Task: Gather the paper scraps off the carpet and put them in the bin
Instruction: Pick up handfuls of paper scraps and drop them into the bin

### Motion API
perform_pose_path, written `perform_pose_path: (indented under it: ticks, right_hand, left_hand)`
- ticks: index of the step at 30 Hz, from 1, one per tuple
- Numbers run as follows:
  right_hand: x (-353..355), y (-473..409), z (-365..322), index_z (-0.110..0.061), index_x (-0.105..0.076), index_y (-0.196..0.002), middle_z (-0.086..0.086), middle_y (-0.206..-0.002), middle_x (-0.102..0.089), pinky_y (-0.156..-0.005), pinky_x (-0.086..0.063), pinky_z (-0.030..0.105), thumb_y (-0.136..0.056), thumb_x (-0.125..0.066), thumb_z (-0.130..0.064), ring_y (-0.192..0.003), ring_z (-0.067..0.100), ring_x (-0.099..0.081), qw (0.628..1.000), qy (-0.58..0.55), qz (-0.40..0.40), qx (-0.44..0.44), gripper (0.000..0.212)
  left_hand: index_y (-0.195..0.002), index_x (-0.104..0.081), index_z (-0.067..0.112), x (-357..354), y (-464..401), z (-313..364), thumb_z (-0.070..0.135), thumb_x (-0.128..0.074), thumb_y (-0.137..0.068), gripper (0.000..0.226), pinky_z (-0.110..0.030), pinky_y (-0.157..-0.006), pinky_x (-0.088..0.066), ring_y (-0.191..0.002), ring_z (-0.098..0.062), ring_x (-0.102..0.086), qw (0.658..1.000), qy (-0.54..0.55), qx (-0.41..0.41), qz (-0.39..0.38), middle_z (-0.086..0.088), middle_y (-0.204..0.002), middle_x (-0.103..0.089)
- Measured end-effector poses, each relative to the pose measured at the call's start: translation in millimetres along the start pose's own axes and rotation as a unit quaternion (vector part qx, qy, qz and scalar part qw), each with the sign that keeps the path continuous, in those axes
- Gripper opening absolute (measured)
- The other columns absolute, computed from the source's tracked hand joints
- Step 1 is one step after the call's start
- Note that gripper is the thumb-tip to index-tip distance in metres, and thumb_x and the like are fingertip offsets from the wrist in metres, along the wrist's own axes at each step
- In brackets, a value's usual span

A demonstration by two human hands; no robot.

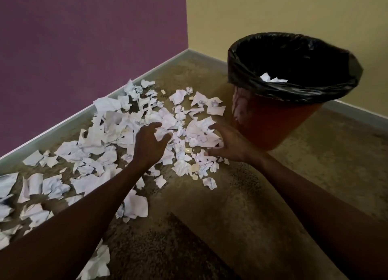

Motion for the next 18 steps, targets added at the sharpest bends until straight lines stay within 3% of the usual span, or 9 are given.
perform_pose_path:
  ticks: [2, 3, 5, 7, 9, 13, 15, 18]
  right_hand:
    - [-29.7, -5.1, 27.9, -0.033, -0.026, -0.145, 0.004, -0.158, -0.020, -0.111, -0.033, 0.053, -0.043, -0.062, -0.090, -0.144, 0.027, -0.023, 0.996, -0.008, -0.066, -0.056, 0.123]
    - [-40.9, -6.2, 39.0, -0.035, -0.019, -0.147, 0.003, -0.161, -0.013, -0.113, -0.030, 0.055, -0.038, -0.066, -0.090, -0.146, 0.029, -0.017, 0.992, -0.025, -0.089, -0.086, 0.131]
    - [-60.6, -8.0, 55.1, -0.040, -0.007, -0.148, 0.002, -0.162, -0.001, -0.115, -0.024, 0.058, -0.031, -0.071, -0.088, -0.148, 0.032, -0.007, 0.983, -0.059, -0.116, -0.129, 0.142]
    - [-77.4, -11.6, 60.9, -0.043, 0.001, -0.148, 0.001, -0.162, 0.007, -0.115, -0.019, 0.060, -0.030, -0.072, -0.088, -0.149, 0.034, 0.001, 0.979, -0.064, -0.129, -0.146, 0.146]
    - [-92.0, -15.2, 56.0, -0.047, 0.006, -0.146, 0.000, -0.160, 0.018, -0.114, -0.012, 0.066, -0.033, -0.070, -0.088, -0.147, 0.038, 0.010, 0.977, -0.053, -0.139, -0.150, 0.142]
    - [-111.8, -23.1, 24.1, -0.051, 0.006, -0.145, 0.004, -0.160, 0.021, -0.110, -0.001, 0.072, -0.042, -0.062, -0.092, -0.145, 0.042, 0.015, 0.985, -0.010, -0.126, -0.116, 0.130]
    - [-120.8, -27.7, 8.9, -0.053, 0.004, -0.145, 0.005, -0.161, 0.019, -0.108, -0.001, 0.074, -0.046, -0.056, -0.094, -0.145, 0.043, 0.014, 0.988, 0.033, -0.116, -0.092, 0.123]
    - [-135.6, -27.7, -13.1, -0.050, 0.000, -0.147, 0.008, -0.161, 0.013, -0.107, -0.002, 0.075, -0.060, -0.051, -0.091, -0.145, 0.045, 0.011, 0.987, 0.101, -0.119, -0.044, 0.109]
  left_hand:
    - [-0.143, -0.042, 0.027, -9.7, 1.8, -34.8, 0.081, -0.058, -0.068, 0.094, -0.055, -0.112, -0.029, -0.136, -0.038, -0.036, 0.990, -0.137, 0.004, -0.046, -0.017, -0.146, -0.043]
    - [-0.150, -0.026, 0.036, -16.3, 4.2, -52.6, 0.087, -0.058, -0.061, 0.108, -0.061, -0.114, -0.017, -0.144, -0.044, -0.018, 0.979, -0.187, 0.028, -0.080, -0.019, -0.157, -0.023]
    - [-0.150, 0.005, 0.049, -28.8, 10.8, -80.3, 0.095, -0.057, -0.045, 0.130, -0.072, -0.109, 0.000, -0.145, -0.047, 0.013, 0.959, -0.239, 0.056, -0.138, -0.016, -0.161, 0.015]
    - [-0.147, 0.016, 0.051, -39.8, 16.5, -96.4, 0.097, -0.051, -0.038, 0.136, -0.076, -0.105, 0.001, -0.143, -0.047, 0.023, 0.943, -0.266, 0.060, -0.189, -0.014, -0.158, 0.029]
    - [-0.148, 0.013, 0.051, -52.3, 19.6, -105.8, 0.094, -0.052, -0.040, 0.133, -0.075, -0.109, -0.002, -0.144, -0.045, 0.022, 0.942, -0.244, 0.062, -0.223, -0.013, -0.159, 0.027]
    - [-0.149, 0.001, 0.054, -67.4, 16.0, -100.8, 0.093, -0.053, -0.051, 0.118, -0.069, -0.111, -0.009, -0.148, -0.040, 0.002, 0.953, -0.224, 0.033, -0.201, -0.011, -0.163, 0.005]
    - [-0.149, -0.013, 0.050, -71.2, 11.5, -97.8, 0.093, -0.048, -0.060, 0.105, -0.067, -0.108, -0.022, -0.145, -0.039, -0.014, 0.947, -0.266, -0.003, -0.179, -0.011, -0.159, -0.013]
    - [-0.138, -0.043, 0.039, -71.0, 7.2, -94.2, 0.079, -0.035, -0.076, 0.074, -0.059, -0.092, -0.045, -0.123, -0.037, -0.042, 0.933, -0.324, -0.068, -0.139, -0.011, -0.140, -0.042]
Point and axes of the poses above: each hand's wrist, its own y-axis away from the middle knuckle, its own x-axis out of the back of the hand, z = x × y, the point moved 8 cm from there along -y, towards the middle knuckle
